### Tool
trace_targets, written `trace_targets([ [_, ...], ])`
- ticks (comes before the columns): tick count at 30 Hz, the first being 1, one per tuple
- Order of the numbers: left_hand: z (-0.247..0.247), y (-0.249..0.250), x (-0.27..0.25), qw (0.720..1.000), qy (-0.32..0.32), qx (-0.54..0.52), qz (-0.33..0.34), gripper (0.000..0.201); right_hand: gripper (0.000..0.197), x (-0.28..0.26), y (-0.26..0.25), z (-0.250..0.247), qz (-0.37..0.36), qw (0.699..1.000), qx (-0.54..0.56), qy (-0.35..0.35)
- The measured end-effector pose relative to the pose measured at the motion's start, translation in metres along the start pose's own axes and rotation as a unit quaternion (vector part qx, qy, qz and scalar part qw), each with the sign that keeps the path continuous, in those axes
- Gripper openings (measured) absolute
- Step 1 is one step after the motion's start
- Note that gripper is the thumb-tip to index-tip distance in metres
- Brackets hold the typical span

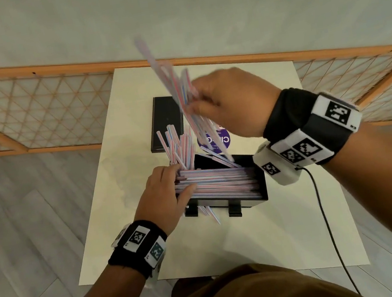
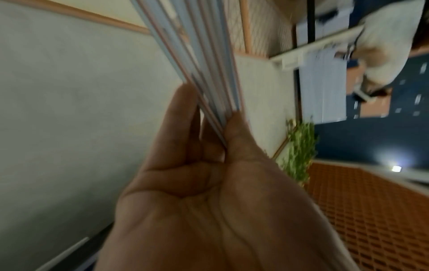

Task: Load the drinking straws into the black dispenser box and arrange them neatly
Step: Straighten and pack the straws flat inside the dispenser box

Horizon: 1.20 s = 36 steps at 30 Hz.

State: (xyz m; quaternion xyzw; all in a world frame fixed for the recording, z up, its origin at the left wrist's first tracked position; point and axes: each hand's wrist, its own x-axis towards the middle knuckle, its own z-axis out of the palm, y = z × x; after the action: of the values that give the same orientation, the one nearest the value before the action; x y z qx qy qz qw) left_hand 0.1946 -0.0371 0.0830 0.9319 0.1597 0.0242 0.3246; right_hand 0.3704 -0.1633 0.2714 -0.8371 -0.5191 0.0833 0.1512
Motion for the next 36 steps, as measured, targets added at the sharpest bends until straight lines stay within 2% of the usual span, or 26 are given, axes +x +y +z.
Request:
trace_targets([
  [2,-0.001,-0.002,-0.001,1.0,0.001,-0.002,-0.009,0.045,0.031,-0.005,-0.003,0.012,0.006,0.991,-0.049,-0.127],
  [4,-0.003,-0.003,-0.002,1.0,0.0,-0.005,-0.018,0.043,0.032,-0.008,-0.004,0.036,0.029,0.977,-0.056,-0.201],
  [6,-0.005,-0.003,-0.003,0.999,0.003,-0.024,-0.035,0.042,0.028,-0.009,-0.001,0.063,0.056,0.97,-0.059,-0.231],
  [10,0.001,-0.011,0.0,0.989,0.002,-0.133,-0.061,0.043,0.019,-0.003,0.009,0.109,0.086,0.962,-0.069,-0.249],
  [11,0.002,-0.012,0.0,0.983,0.001,-0.172,-0.067,0.049,0.018,-0.002,0.01,0.118,0.092,0.959,-0.077,-0.256],
  [13,0.002,-0.01,0.0,0.963,-0.006,-0.247,-0.105,0.077,0.018,-0.001,0.012,0.131,0.098,0.953,-0.1,-0.269],
  [15,0.003,-0.009,0.0,0.949,-0.012,-0.284,-0.134,0.097,0.021,-0.002,0.015,0.137,0.105,0.947,-0.111,-0.283],
  [23,-0.001,-0.001,0.011,0.917,0.016,-0.359,-0.17,0.128,0.032,-0.018,0.02,0.135,0.135,0.958,-0.058,-0.248],
  [28,-0.004,0.004,0.014,0.901,0.053,-0.394,-0.175,0.133,0.037,-0.037,0.024,0.112,0.15,0.971,0.02,-0.184],
  [30,-0.004,0.006,0.016,0.895,0.07,-0.404,-0.175,0.127,0.039,-0.042,0.032,0.107,0.162,0.972,0.001,-0.169],
  [32,-0.005,0.01,0.019,0.895,0.075,-0.403,-0.176,0.111,0.04,-0.045,0.041,0.106,0.185,0.967,-0.016,-0.173],
  [34,-0.006,0.013,0.02,0.904,0.07,-0.388,-0.164,0.092,0.05,-0.045,0.049,0.108,0.217,0.961,-0.011,-0.17],
  [36,-0.006,0.019,0.018,0.912,0.064,-0.38,-0.143,0.083,0.063,-0.043,0.053,0.112,0.246,0.957,0.011,-0.156],
])
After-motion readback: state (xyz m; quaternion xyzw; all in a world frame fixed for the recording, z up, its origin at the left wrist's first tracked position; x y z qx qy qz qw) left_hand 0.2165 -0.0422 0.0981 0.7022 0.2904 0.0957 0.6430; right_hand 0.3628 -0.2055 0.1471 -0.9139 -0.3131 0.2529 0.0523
